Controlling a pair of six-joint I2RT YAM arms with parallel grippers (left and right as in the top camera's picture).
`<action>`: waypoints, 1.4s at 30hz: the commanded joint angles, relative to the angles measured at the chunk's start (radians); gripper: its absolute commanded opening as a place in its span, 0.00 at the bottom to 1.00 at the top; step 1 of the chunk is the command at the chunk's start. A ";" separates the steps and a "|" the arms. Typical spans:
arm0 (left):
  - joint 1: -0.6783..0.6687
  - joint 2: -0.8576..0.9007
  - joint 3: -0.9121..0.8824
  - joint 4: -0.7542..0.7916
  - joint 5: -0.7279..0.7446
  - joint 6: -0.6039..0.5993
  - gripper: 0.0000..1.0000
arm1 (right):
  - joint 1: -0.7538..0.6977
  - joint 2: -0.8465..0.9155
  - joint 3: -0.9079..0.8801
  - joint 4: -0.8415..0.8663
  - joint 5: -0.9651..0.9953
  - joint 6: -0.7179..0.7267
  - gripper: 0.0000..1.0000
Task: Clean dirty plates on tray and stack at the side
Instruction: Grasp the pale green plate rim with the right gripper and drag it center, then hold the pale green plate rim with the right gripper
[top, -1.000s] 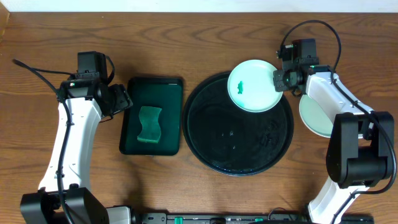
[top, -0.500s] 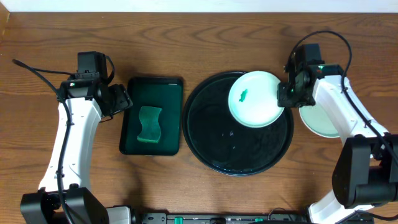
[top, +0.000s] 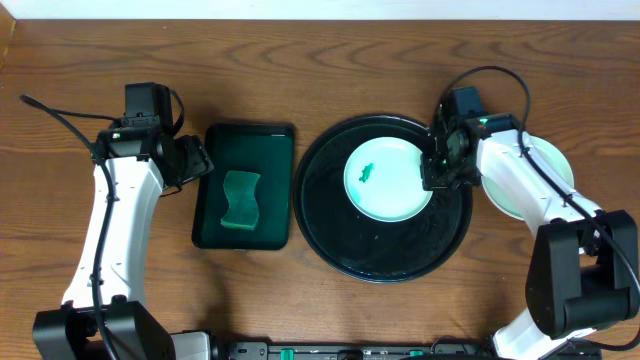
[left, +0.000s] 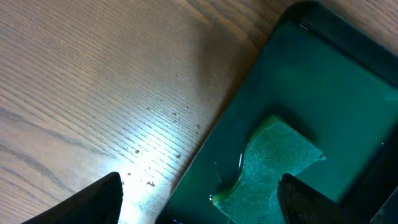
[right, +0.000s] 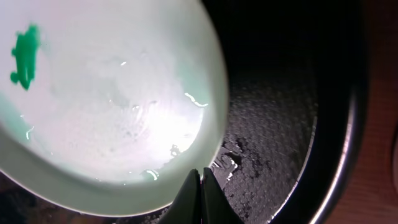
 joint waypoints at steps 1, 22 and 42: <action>0.004 -0.001 0.020 -0.003 -0.013 0.003 0.80 | 0.019 -0.011 -0.014 0.011 -0.011 -0.100 0.01; 0.004 -0.001 0.020 -0.003 -0.013 0.003 0.80 | 0.035 -0.011 -0.105 0.184 0.004 -0.085 0.25; 0.004 -0.001 0.020 -0.003 -0.013 0.003 0.80 | -0.044 -0.016 -0.095 0.152 0.023 0.126 0.26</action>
